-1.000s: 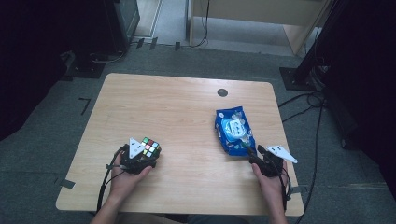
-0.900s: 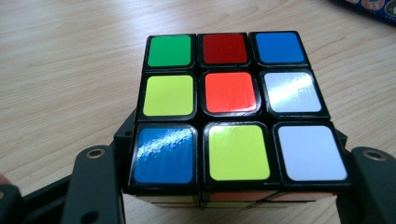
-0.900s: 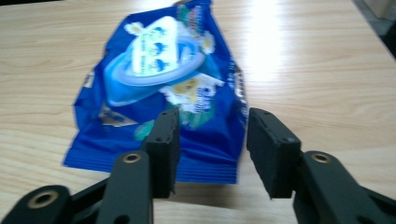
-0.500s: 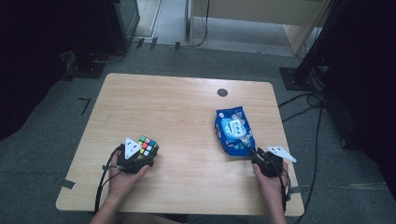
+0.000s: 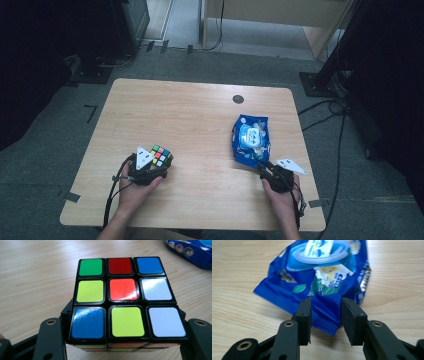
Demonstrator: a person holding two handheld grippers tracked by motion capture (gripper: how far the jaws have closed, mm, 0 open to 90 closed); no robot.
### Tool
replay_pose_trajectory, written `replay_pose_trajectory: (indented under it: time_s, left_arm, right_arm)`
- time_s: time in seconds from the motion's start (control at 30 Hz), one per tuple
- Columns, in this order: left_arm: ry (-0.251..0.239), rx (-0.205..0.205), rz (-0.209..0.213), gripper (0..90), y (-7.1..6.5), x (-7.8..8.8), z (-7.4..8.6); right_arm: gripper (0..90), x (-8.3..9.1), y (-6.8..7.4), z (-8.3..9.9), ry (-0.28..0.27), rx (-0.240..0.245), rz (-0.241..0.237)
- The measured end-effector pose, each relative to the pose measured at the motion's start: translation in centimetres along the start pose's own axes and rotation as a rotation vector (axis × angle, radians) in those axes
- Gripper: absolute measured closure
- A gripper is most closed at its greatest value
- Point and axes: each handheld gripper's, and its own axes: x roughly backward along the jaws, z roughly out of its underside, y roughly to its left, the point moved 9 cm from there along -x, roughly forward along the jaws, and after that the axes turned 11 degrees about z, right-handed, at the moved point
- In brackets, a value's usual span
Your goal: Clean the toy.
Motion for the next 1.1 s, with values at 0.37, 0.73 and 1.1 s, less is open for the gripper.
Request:
replay_pose_trajectory:
  time_s: [0.37, 0.73, 1.1]
  left_arm:
    - [0.013, -0.015, 0.009, 33.7, -0.4, -0.3, 0.1]
    - [0.020, -0.018, 0.014, 33.7, -0.6, -0.3, 0.4]
    - [0.015, -0.013, 0.011, 33.7, -0.6, -0.1, 0.3]
  right_arm:
    - [61.6, -0.2, 4.4, 0.4, 0.014, 0.021, -0.092]
    - [55.6, 0.5, 4.6, -2.0, -0.065, 0.032, -0.157]
    - [69.3, -3.1, -2.7, -3.6, -0.023, -0.092, 0.053]
